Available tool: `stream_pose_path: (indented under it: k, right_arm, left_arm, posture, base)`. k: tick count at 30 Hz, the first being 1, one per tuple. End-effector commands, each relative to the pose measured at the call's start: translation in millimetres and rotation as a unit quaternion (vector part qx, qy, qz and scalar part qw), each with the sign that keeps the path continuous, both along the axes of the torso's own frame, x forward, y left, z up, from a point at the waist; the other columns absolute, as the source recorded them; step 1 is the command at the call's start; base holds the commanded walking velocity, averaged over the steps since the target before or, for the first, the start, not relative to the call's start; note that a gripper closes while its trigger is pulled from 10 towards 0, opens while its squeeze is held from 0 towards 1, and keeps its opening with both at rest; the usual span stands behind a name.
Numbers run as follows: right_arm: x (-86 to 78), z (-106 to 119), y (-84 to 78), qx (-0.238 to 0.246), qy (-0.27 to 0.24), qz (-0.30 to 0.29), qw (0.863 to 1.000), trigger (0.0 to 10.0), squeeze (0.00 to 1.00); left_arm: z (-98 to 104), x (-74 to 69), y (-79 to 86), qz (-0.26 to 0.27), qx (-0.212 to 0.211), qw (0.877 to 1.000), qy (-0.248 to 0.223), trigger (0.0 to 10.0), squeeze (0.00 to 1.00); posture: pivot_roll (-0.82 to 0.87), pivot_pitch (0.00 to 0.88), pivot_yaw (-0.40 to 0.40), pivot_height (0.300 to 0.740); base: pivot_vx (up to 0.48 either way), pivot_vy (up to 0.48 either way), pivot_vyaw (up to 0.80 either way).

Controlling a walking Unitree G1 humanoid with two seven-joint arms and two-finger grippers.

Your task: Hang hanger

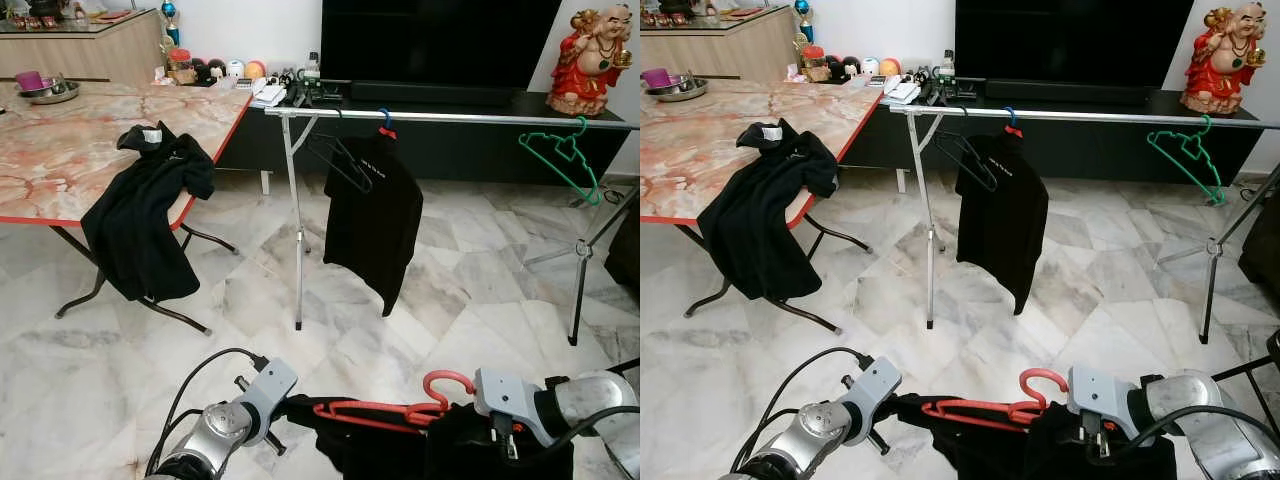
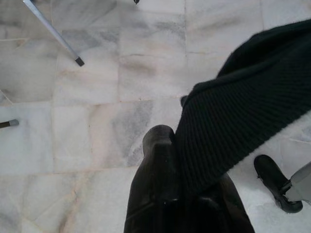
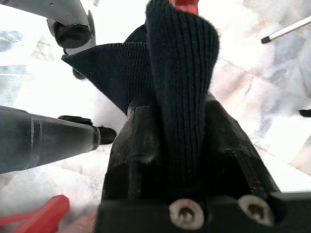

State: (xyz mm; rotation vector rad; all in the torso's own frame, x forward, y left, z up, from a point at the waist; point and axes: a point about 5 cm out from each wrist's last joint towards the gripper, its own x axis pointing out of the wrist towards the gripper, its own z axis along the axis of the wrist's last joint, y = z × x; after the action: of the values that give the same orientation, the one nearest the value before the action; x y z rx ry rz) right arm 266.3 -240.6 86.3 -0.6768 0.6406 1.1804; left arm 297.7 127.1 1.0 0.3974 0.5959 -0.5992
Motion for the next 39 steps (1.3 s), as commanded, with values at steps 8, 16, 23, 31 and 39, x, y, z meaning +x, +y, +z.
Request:
stream_pose_path:
  k: [8,16,23,31,39]
  right_arm:
    - [6.9,-10.7,-5.4,-0.071,-0.031,0.001,0.997,0.0,0.0]
    - [20.0,-21.5,0.3,-0.099,-0.078,-0.028,0.992,0.0,0.0]
    - [27.8,-29.8,14.3,-0.084,-0.097,-0.045,0.991,0.0,0.0]
    - [33.5,-39.6,41.7,-0.021,-0.092,-0.086,0.992,0.0,0.0]
    - [43.1,-45.4,62.2,0.058,-0.075,-0.178,0.98,0.0,0.0]
  left_arm:
    - [4.3,2.0,1.0,-0.015,-0.013,1.0,0.006,0.0,0.0]
    - [27.7,12.7,-0.7,-0.082,-0.051,0.995,-0.002,0.0,0.0]
    - [55.4,8.3,-6.3,-0.186,-0.107,0.977,0.003,0.0,0.0]
    - [90.2,-4.4,-20.0,-0.277,-0.155,0.948,0.001,0.0,0.0]
    - [113.0,-19.3,-39.8,-0.333,-0.169,0.928,-0.005,0.0,0.0]
  posture:
    - [0.02,0.051,-0.025,0.74]
    - [0.03,0.056,-0.017,0.74]
    - [0.04,0.058,-0.011,0.74]
    - [0.06,0.049,-0.002,0.74]
    - [0.07,0.039,0.004,0.74]
  base:
    - [0.0,0.0,0.0]
    - [0.0,0.0,0.0]
    - [0.0,0.0,0.0]
    - [0.0,0.0,0.0]
    - [0.0,0.0,0.0]
